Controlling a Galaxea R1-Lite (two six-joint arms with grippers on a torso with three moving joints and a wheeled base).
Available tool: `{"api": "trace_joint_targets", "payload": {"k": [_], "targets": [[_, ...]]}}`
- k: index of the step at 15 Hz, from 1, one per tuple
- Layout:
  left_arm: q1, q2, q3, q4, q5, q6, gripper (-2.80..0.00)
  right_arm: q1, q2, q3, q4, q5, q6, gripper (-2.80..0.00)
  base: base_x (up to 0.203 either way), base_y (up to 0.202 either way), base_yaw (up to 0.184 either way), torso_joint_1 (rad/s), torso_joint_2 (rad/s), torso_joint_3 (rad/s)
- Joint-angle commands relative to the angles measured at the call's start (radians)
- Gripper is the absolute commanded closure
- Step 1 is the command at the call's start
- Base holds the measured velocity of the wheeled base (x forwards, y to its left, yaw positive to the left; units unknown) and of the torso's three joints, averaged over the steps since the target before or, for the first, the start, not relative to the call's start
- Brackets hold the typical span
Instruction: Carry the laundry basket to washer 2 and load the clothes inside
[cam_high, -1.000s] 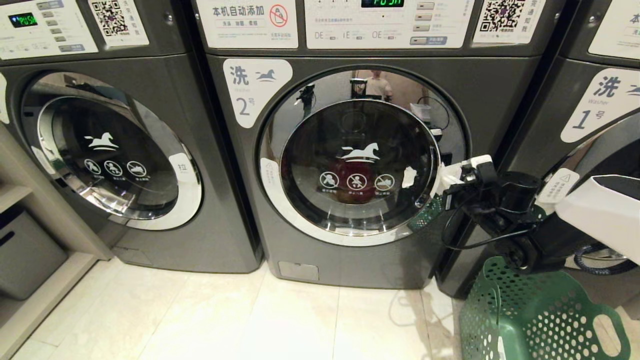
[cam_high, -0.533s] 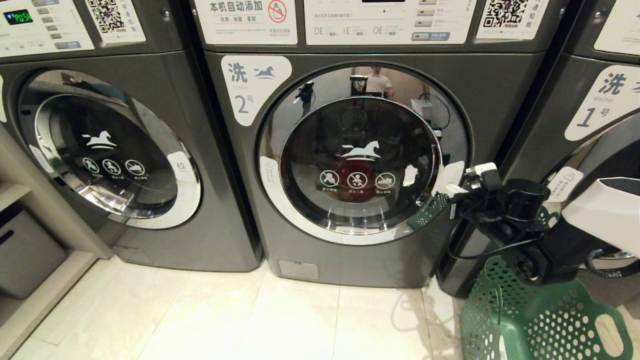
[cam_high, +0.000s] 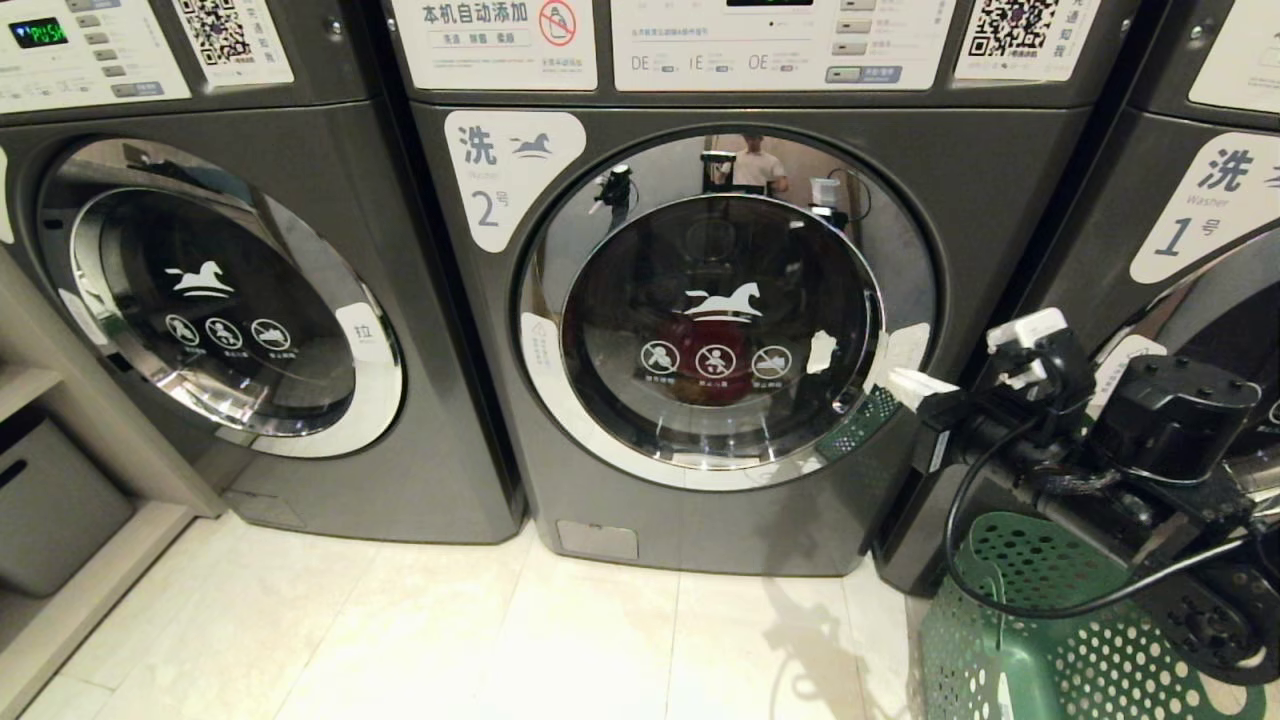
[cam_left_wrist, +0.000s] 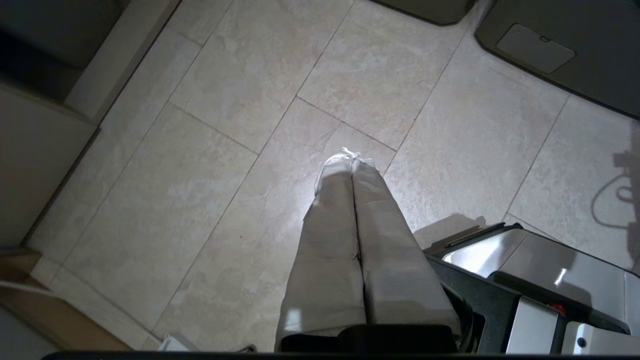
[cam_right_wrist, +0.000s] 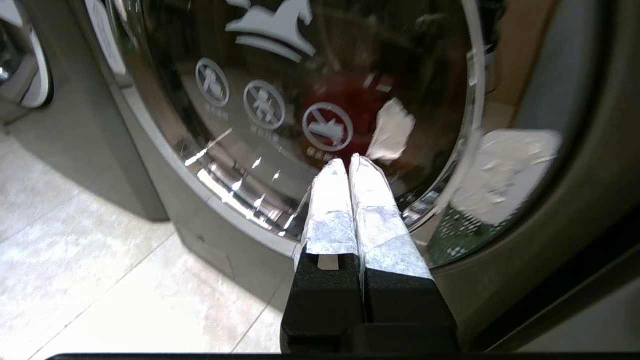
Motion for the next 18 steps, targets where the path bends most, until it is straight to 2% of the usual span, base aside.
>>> {"api": "trace_joint_targets", "payload": {"k": [1,3,4,6,7,9,11,13,16,18], "targets": [[0.117,-0.015,0.002,0.015,-0.033,0.006,0.00,0.008,-0.111,0.017,-0.001,0.001,-0.003,0.00,0.000,0.000,0.000,0.000,0.00,0.000],[0.296,-0.065,0.010,0.026,-0.129,0.065,0.00,0.008,-0.134,0.062,0.002,0.000,-0.006,0.00,0.000,0.000,0.000,0.000,0.00,0.000],[0.389,-0.125,0.029,0.028,-0.195,0.120,0.00,0.008,-0.138,0.066,0.002,0.001,-0.006,0.00,0.000,0.000,0.000,0.000,0.00,0.000],[0.470,-0.279,0.109,0.013,-0.317,0.237,0.00,0.008,-0.141,0.034,0.002,0.003,-0.007,0.00,0.000,0.000,0.000,0.000,0.00,0.000],[0.485,-0.326,0.144,-0.012,-0.350,0.281,0.00,0.007,-0.140,0.019,0.003,0.005,-0.006,0.00,0.000,0.000,0.000,0.000,0.00,0.000],[0.468,-0.323,0.188,-0.104,-0.373,0.345,0.00,-0.005,-0.140,0.022,0.006,0.005,-0.002,0.00,0.000,0.000,0.000,0.000,0.00,0.000],[0.365,-0.283,0.214,-0.157,-0.341,0.383,0.00,-0.010,-0.145,0.017,0.005,0.004,-0.001,0.00,0.000,0.000,0.000,0.000,0.00,0.000],[0.283,-0.330,0.273,-0.171,-0.310,0.390,0.00,-0.010,-0.151,0.025,0.005,0.001,-0.001,0.00,0.000,0.000,0.000,0.000,0.00,0.000],[0.265,-0.515,0.418,-0.221,-0.317,0.390,0.00,-0.010,-0.184,0.028,0.008,-0.001,-0.003,0.00,0.000,0.000,0.000,0.000,0.00,0.000],[0.268,-0.612,0.555,-0.374,-0.355,0.385,0.00,-0.010,-0.197,-0.026,0.029,-0.001,-0.004,0.00,0.000,0.000,0.000,0.000,0.00,0.000]]}}
